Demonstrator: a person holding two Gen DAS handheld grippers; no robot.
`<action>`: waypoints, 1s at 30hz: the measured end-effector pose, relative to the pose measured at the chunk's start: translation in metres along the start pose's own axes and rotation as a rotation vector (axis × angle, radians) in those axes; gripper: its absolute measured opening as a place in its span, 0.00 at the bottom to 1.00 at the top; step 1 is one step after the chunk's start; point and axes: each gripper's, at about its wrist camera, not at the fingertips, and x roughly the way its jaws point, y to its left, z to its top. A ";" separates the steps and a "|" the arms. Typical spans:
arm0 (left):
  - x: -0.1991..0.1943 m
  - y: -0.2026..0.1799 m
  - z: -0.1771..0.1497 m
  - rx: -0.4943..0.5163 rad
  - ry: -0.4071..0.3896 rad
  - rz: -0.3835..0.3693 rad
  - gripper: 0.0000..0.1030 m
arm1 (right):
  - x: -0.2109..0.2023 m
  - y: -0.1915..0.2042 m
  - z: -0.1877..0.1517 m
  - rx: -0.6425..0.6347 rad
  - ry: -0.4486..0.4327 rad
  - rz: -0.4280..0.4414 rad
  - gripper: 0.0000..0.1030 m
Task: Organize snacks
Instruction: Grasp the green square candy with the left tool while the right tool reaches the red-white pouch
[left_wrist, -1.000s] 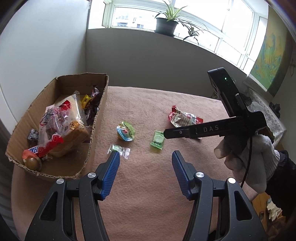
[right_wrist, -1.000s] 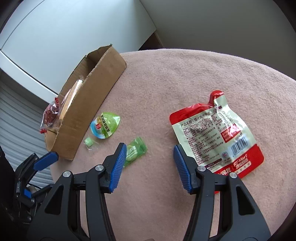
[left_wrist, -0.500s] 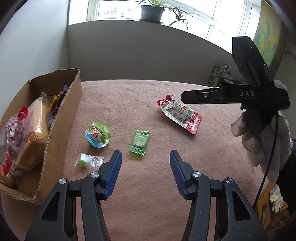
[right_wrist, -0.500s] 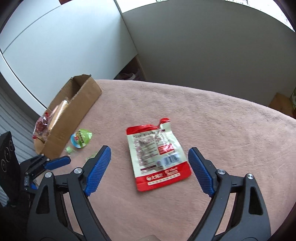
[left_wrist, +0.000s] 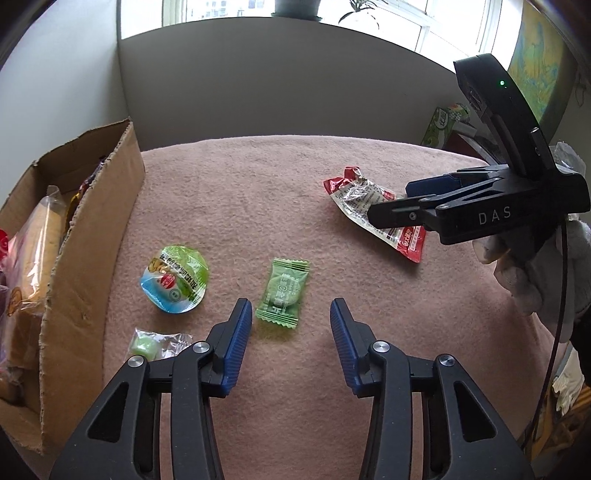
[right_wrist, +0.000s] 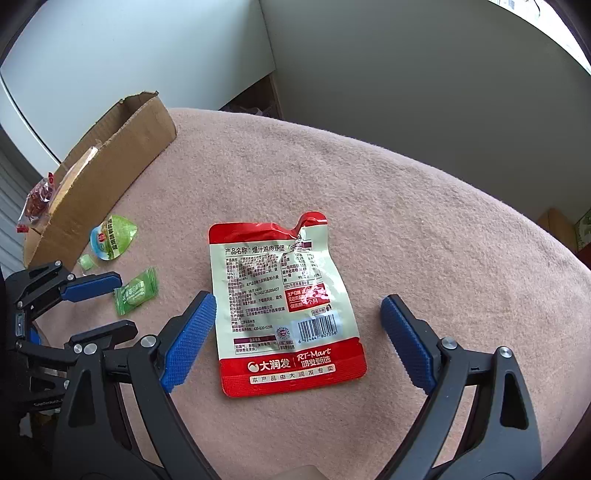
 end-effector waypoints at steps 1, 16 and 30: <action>0.002 0.000 0.001 0.001 0.002 0.003 0.41 | 0.001 0.001 0.001 -0.006 0.000 -0.002 0.90; 0.017 -0.007 0.013 -0.006 0.005 0.039 0.23 | 0.021 0.026 0.010 -0.107 0.043 -0.069 0.94; 0.015 -0.012 0.008 0.021 0.005 0.037 0.20 | 0.020 0.043 0.008 -0.152 0.039 -0.101 0.74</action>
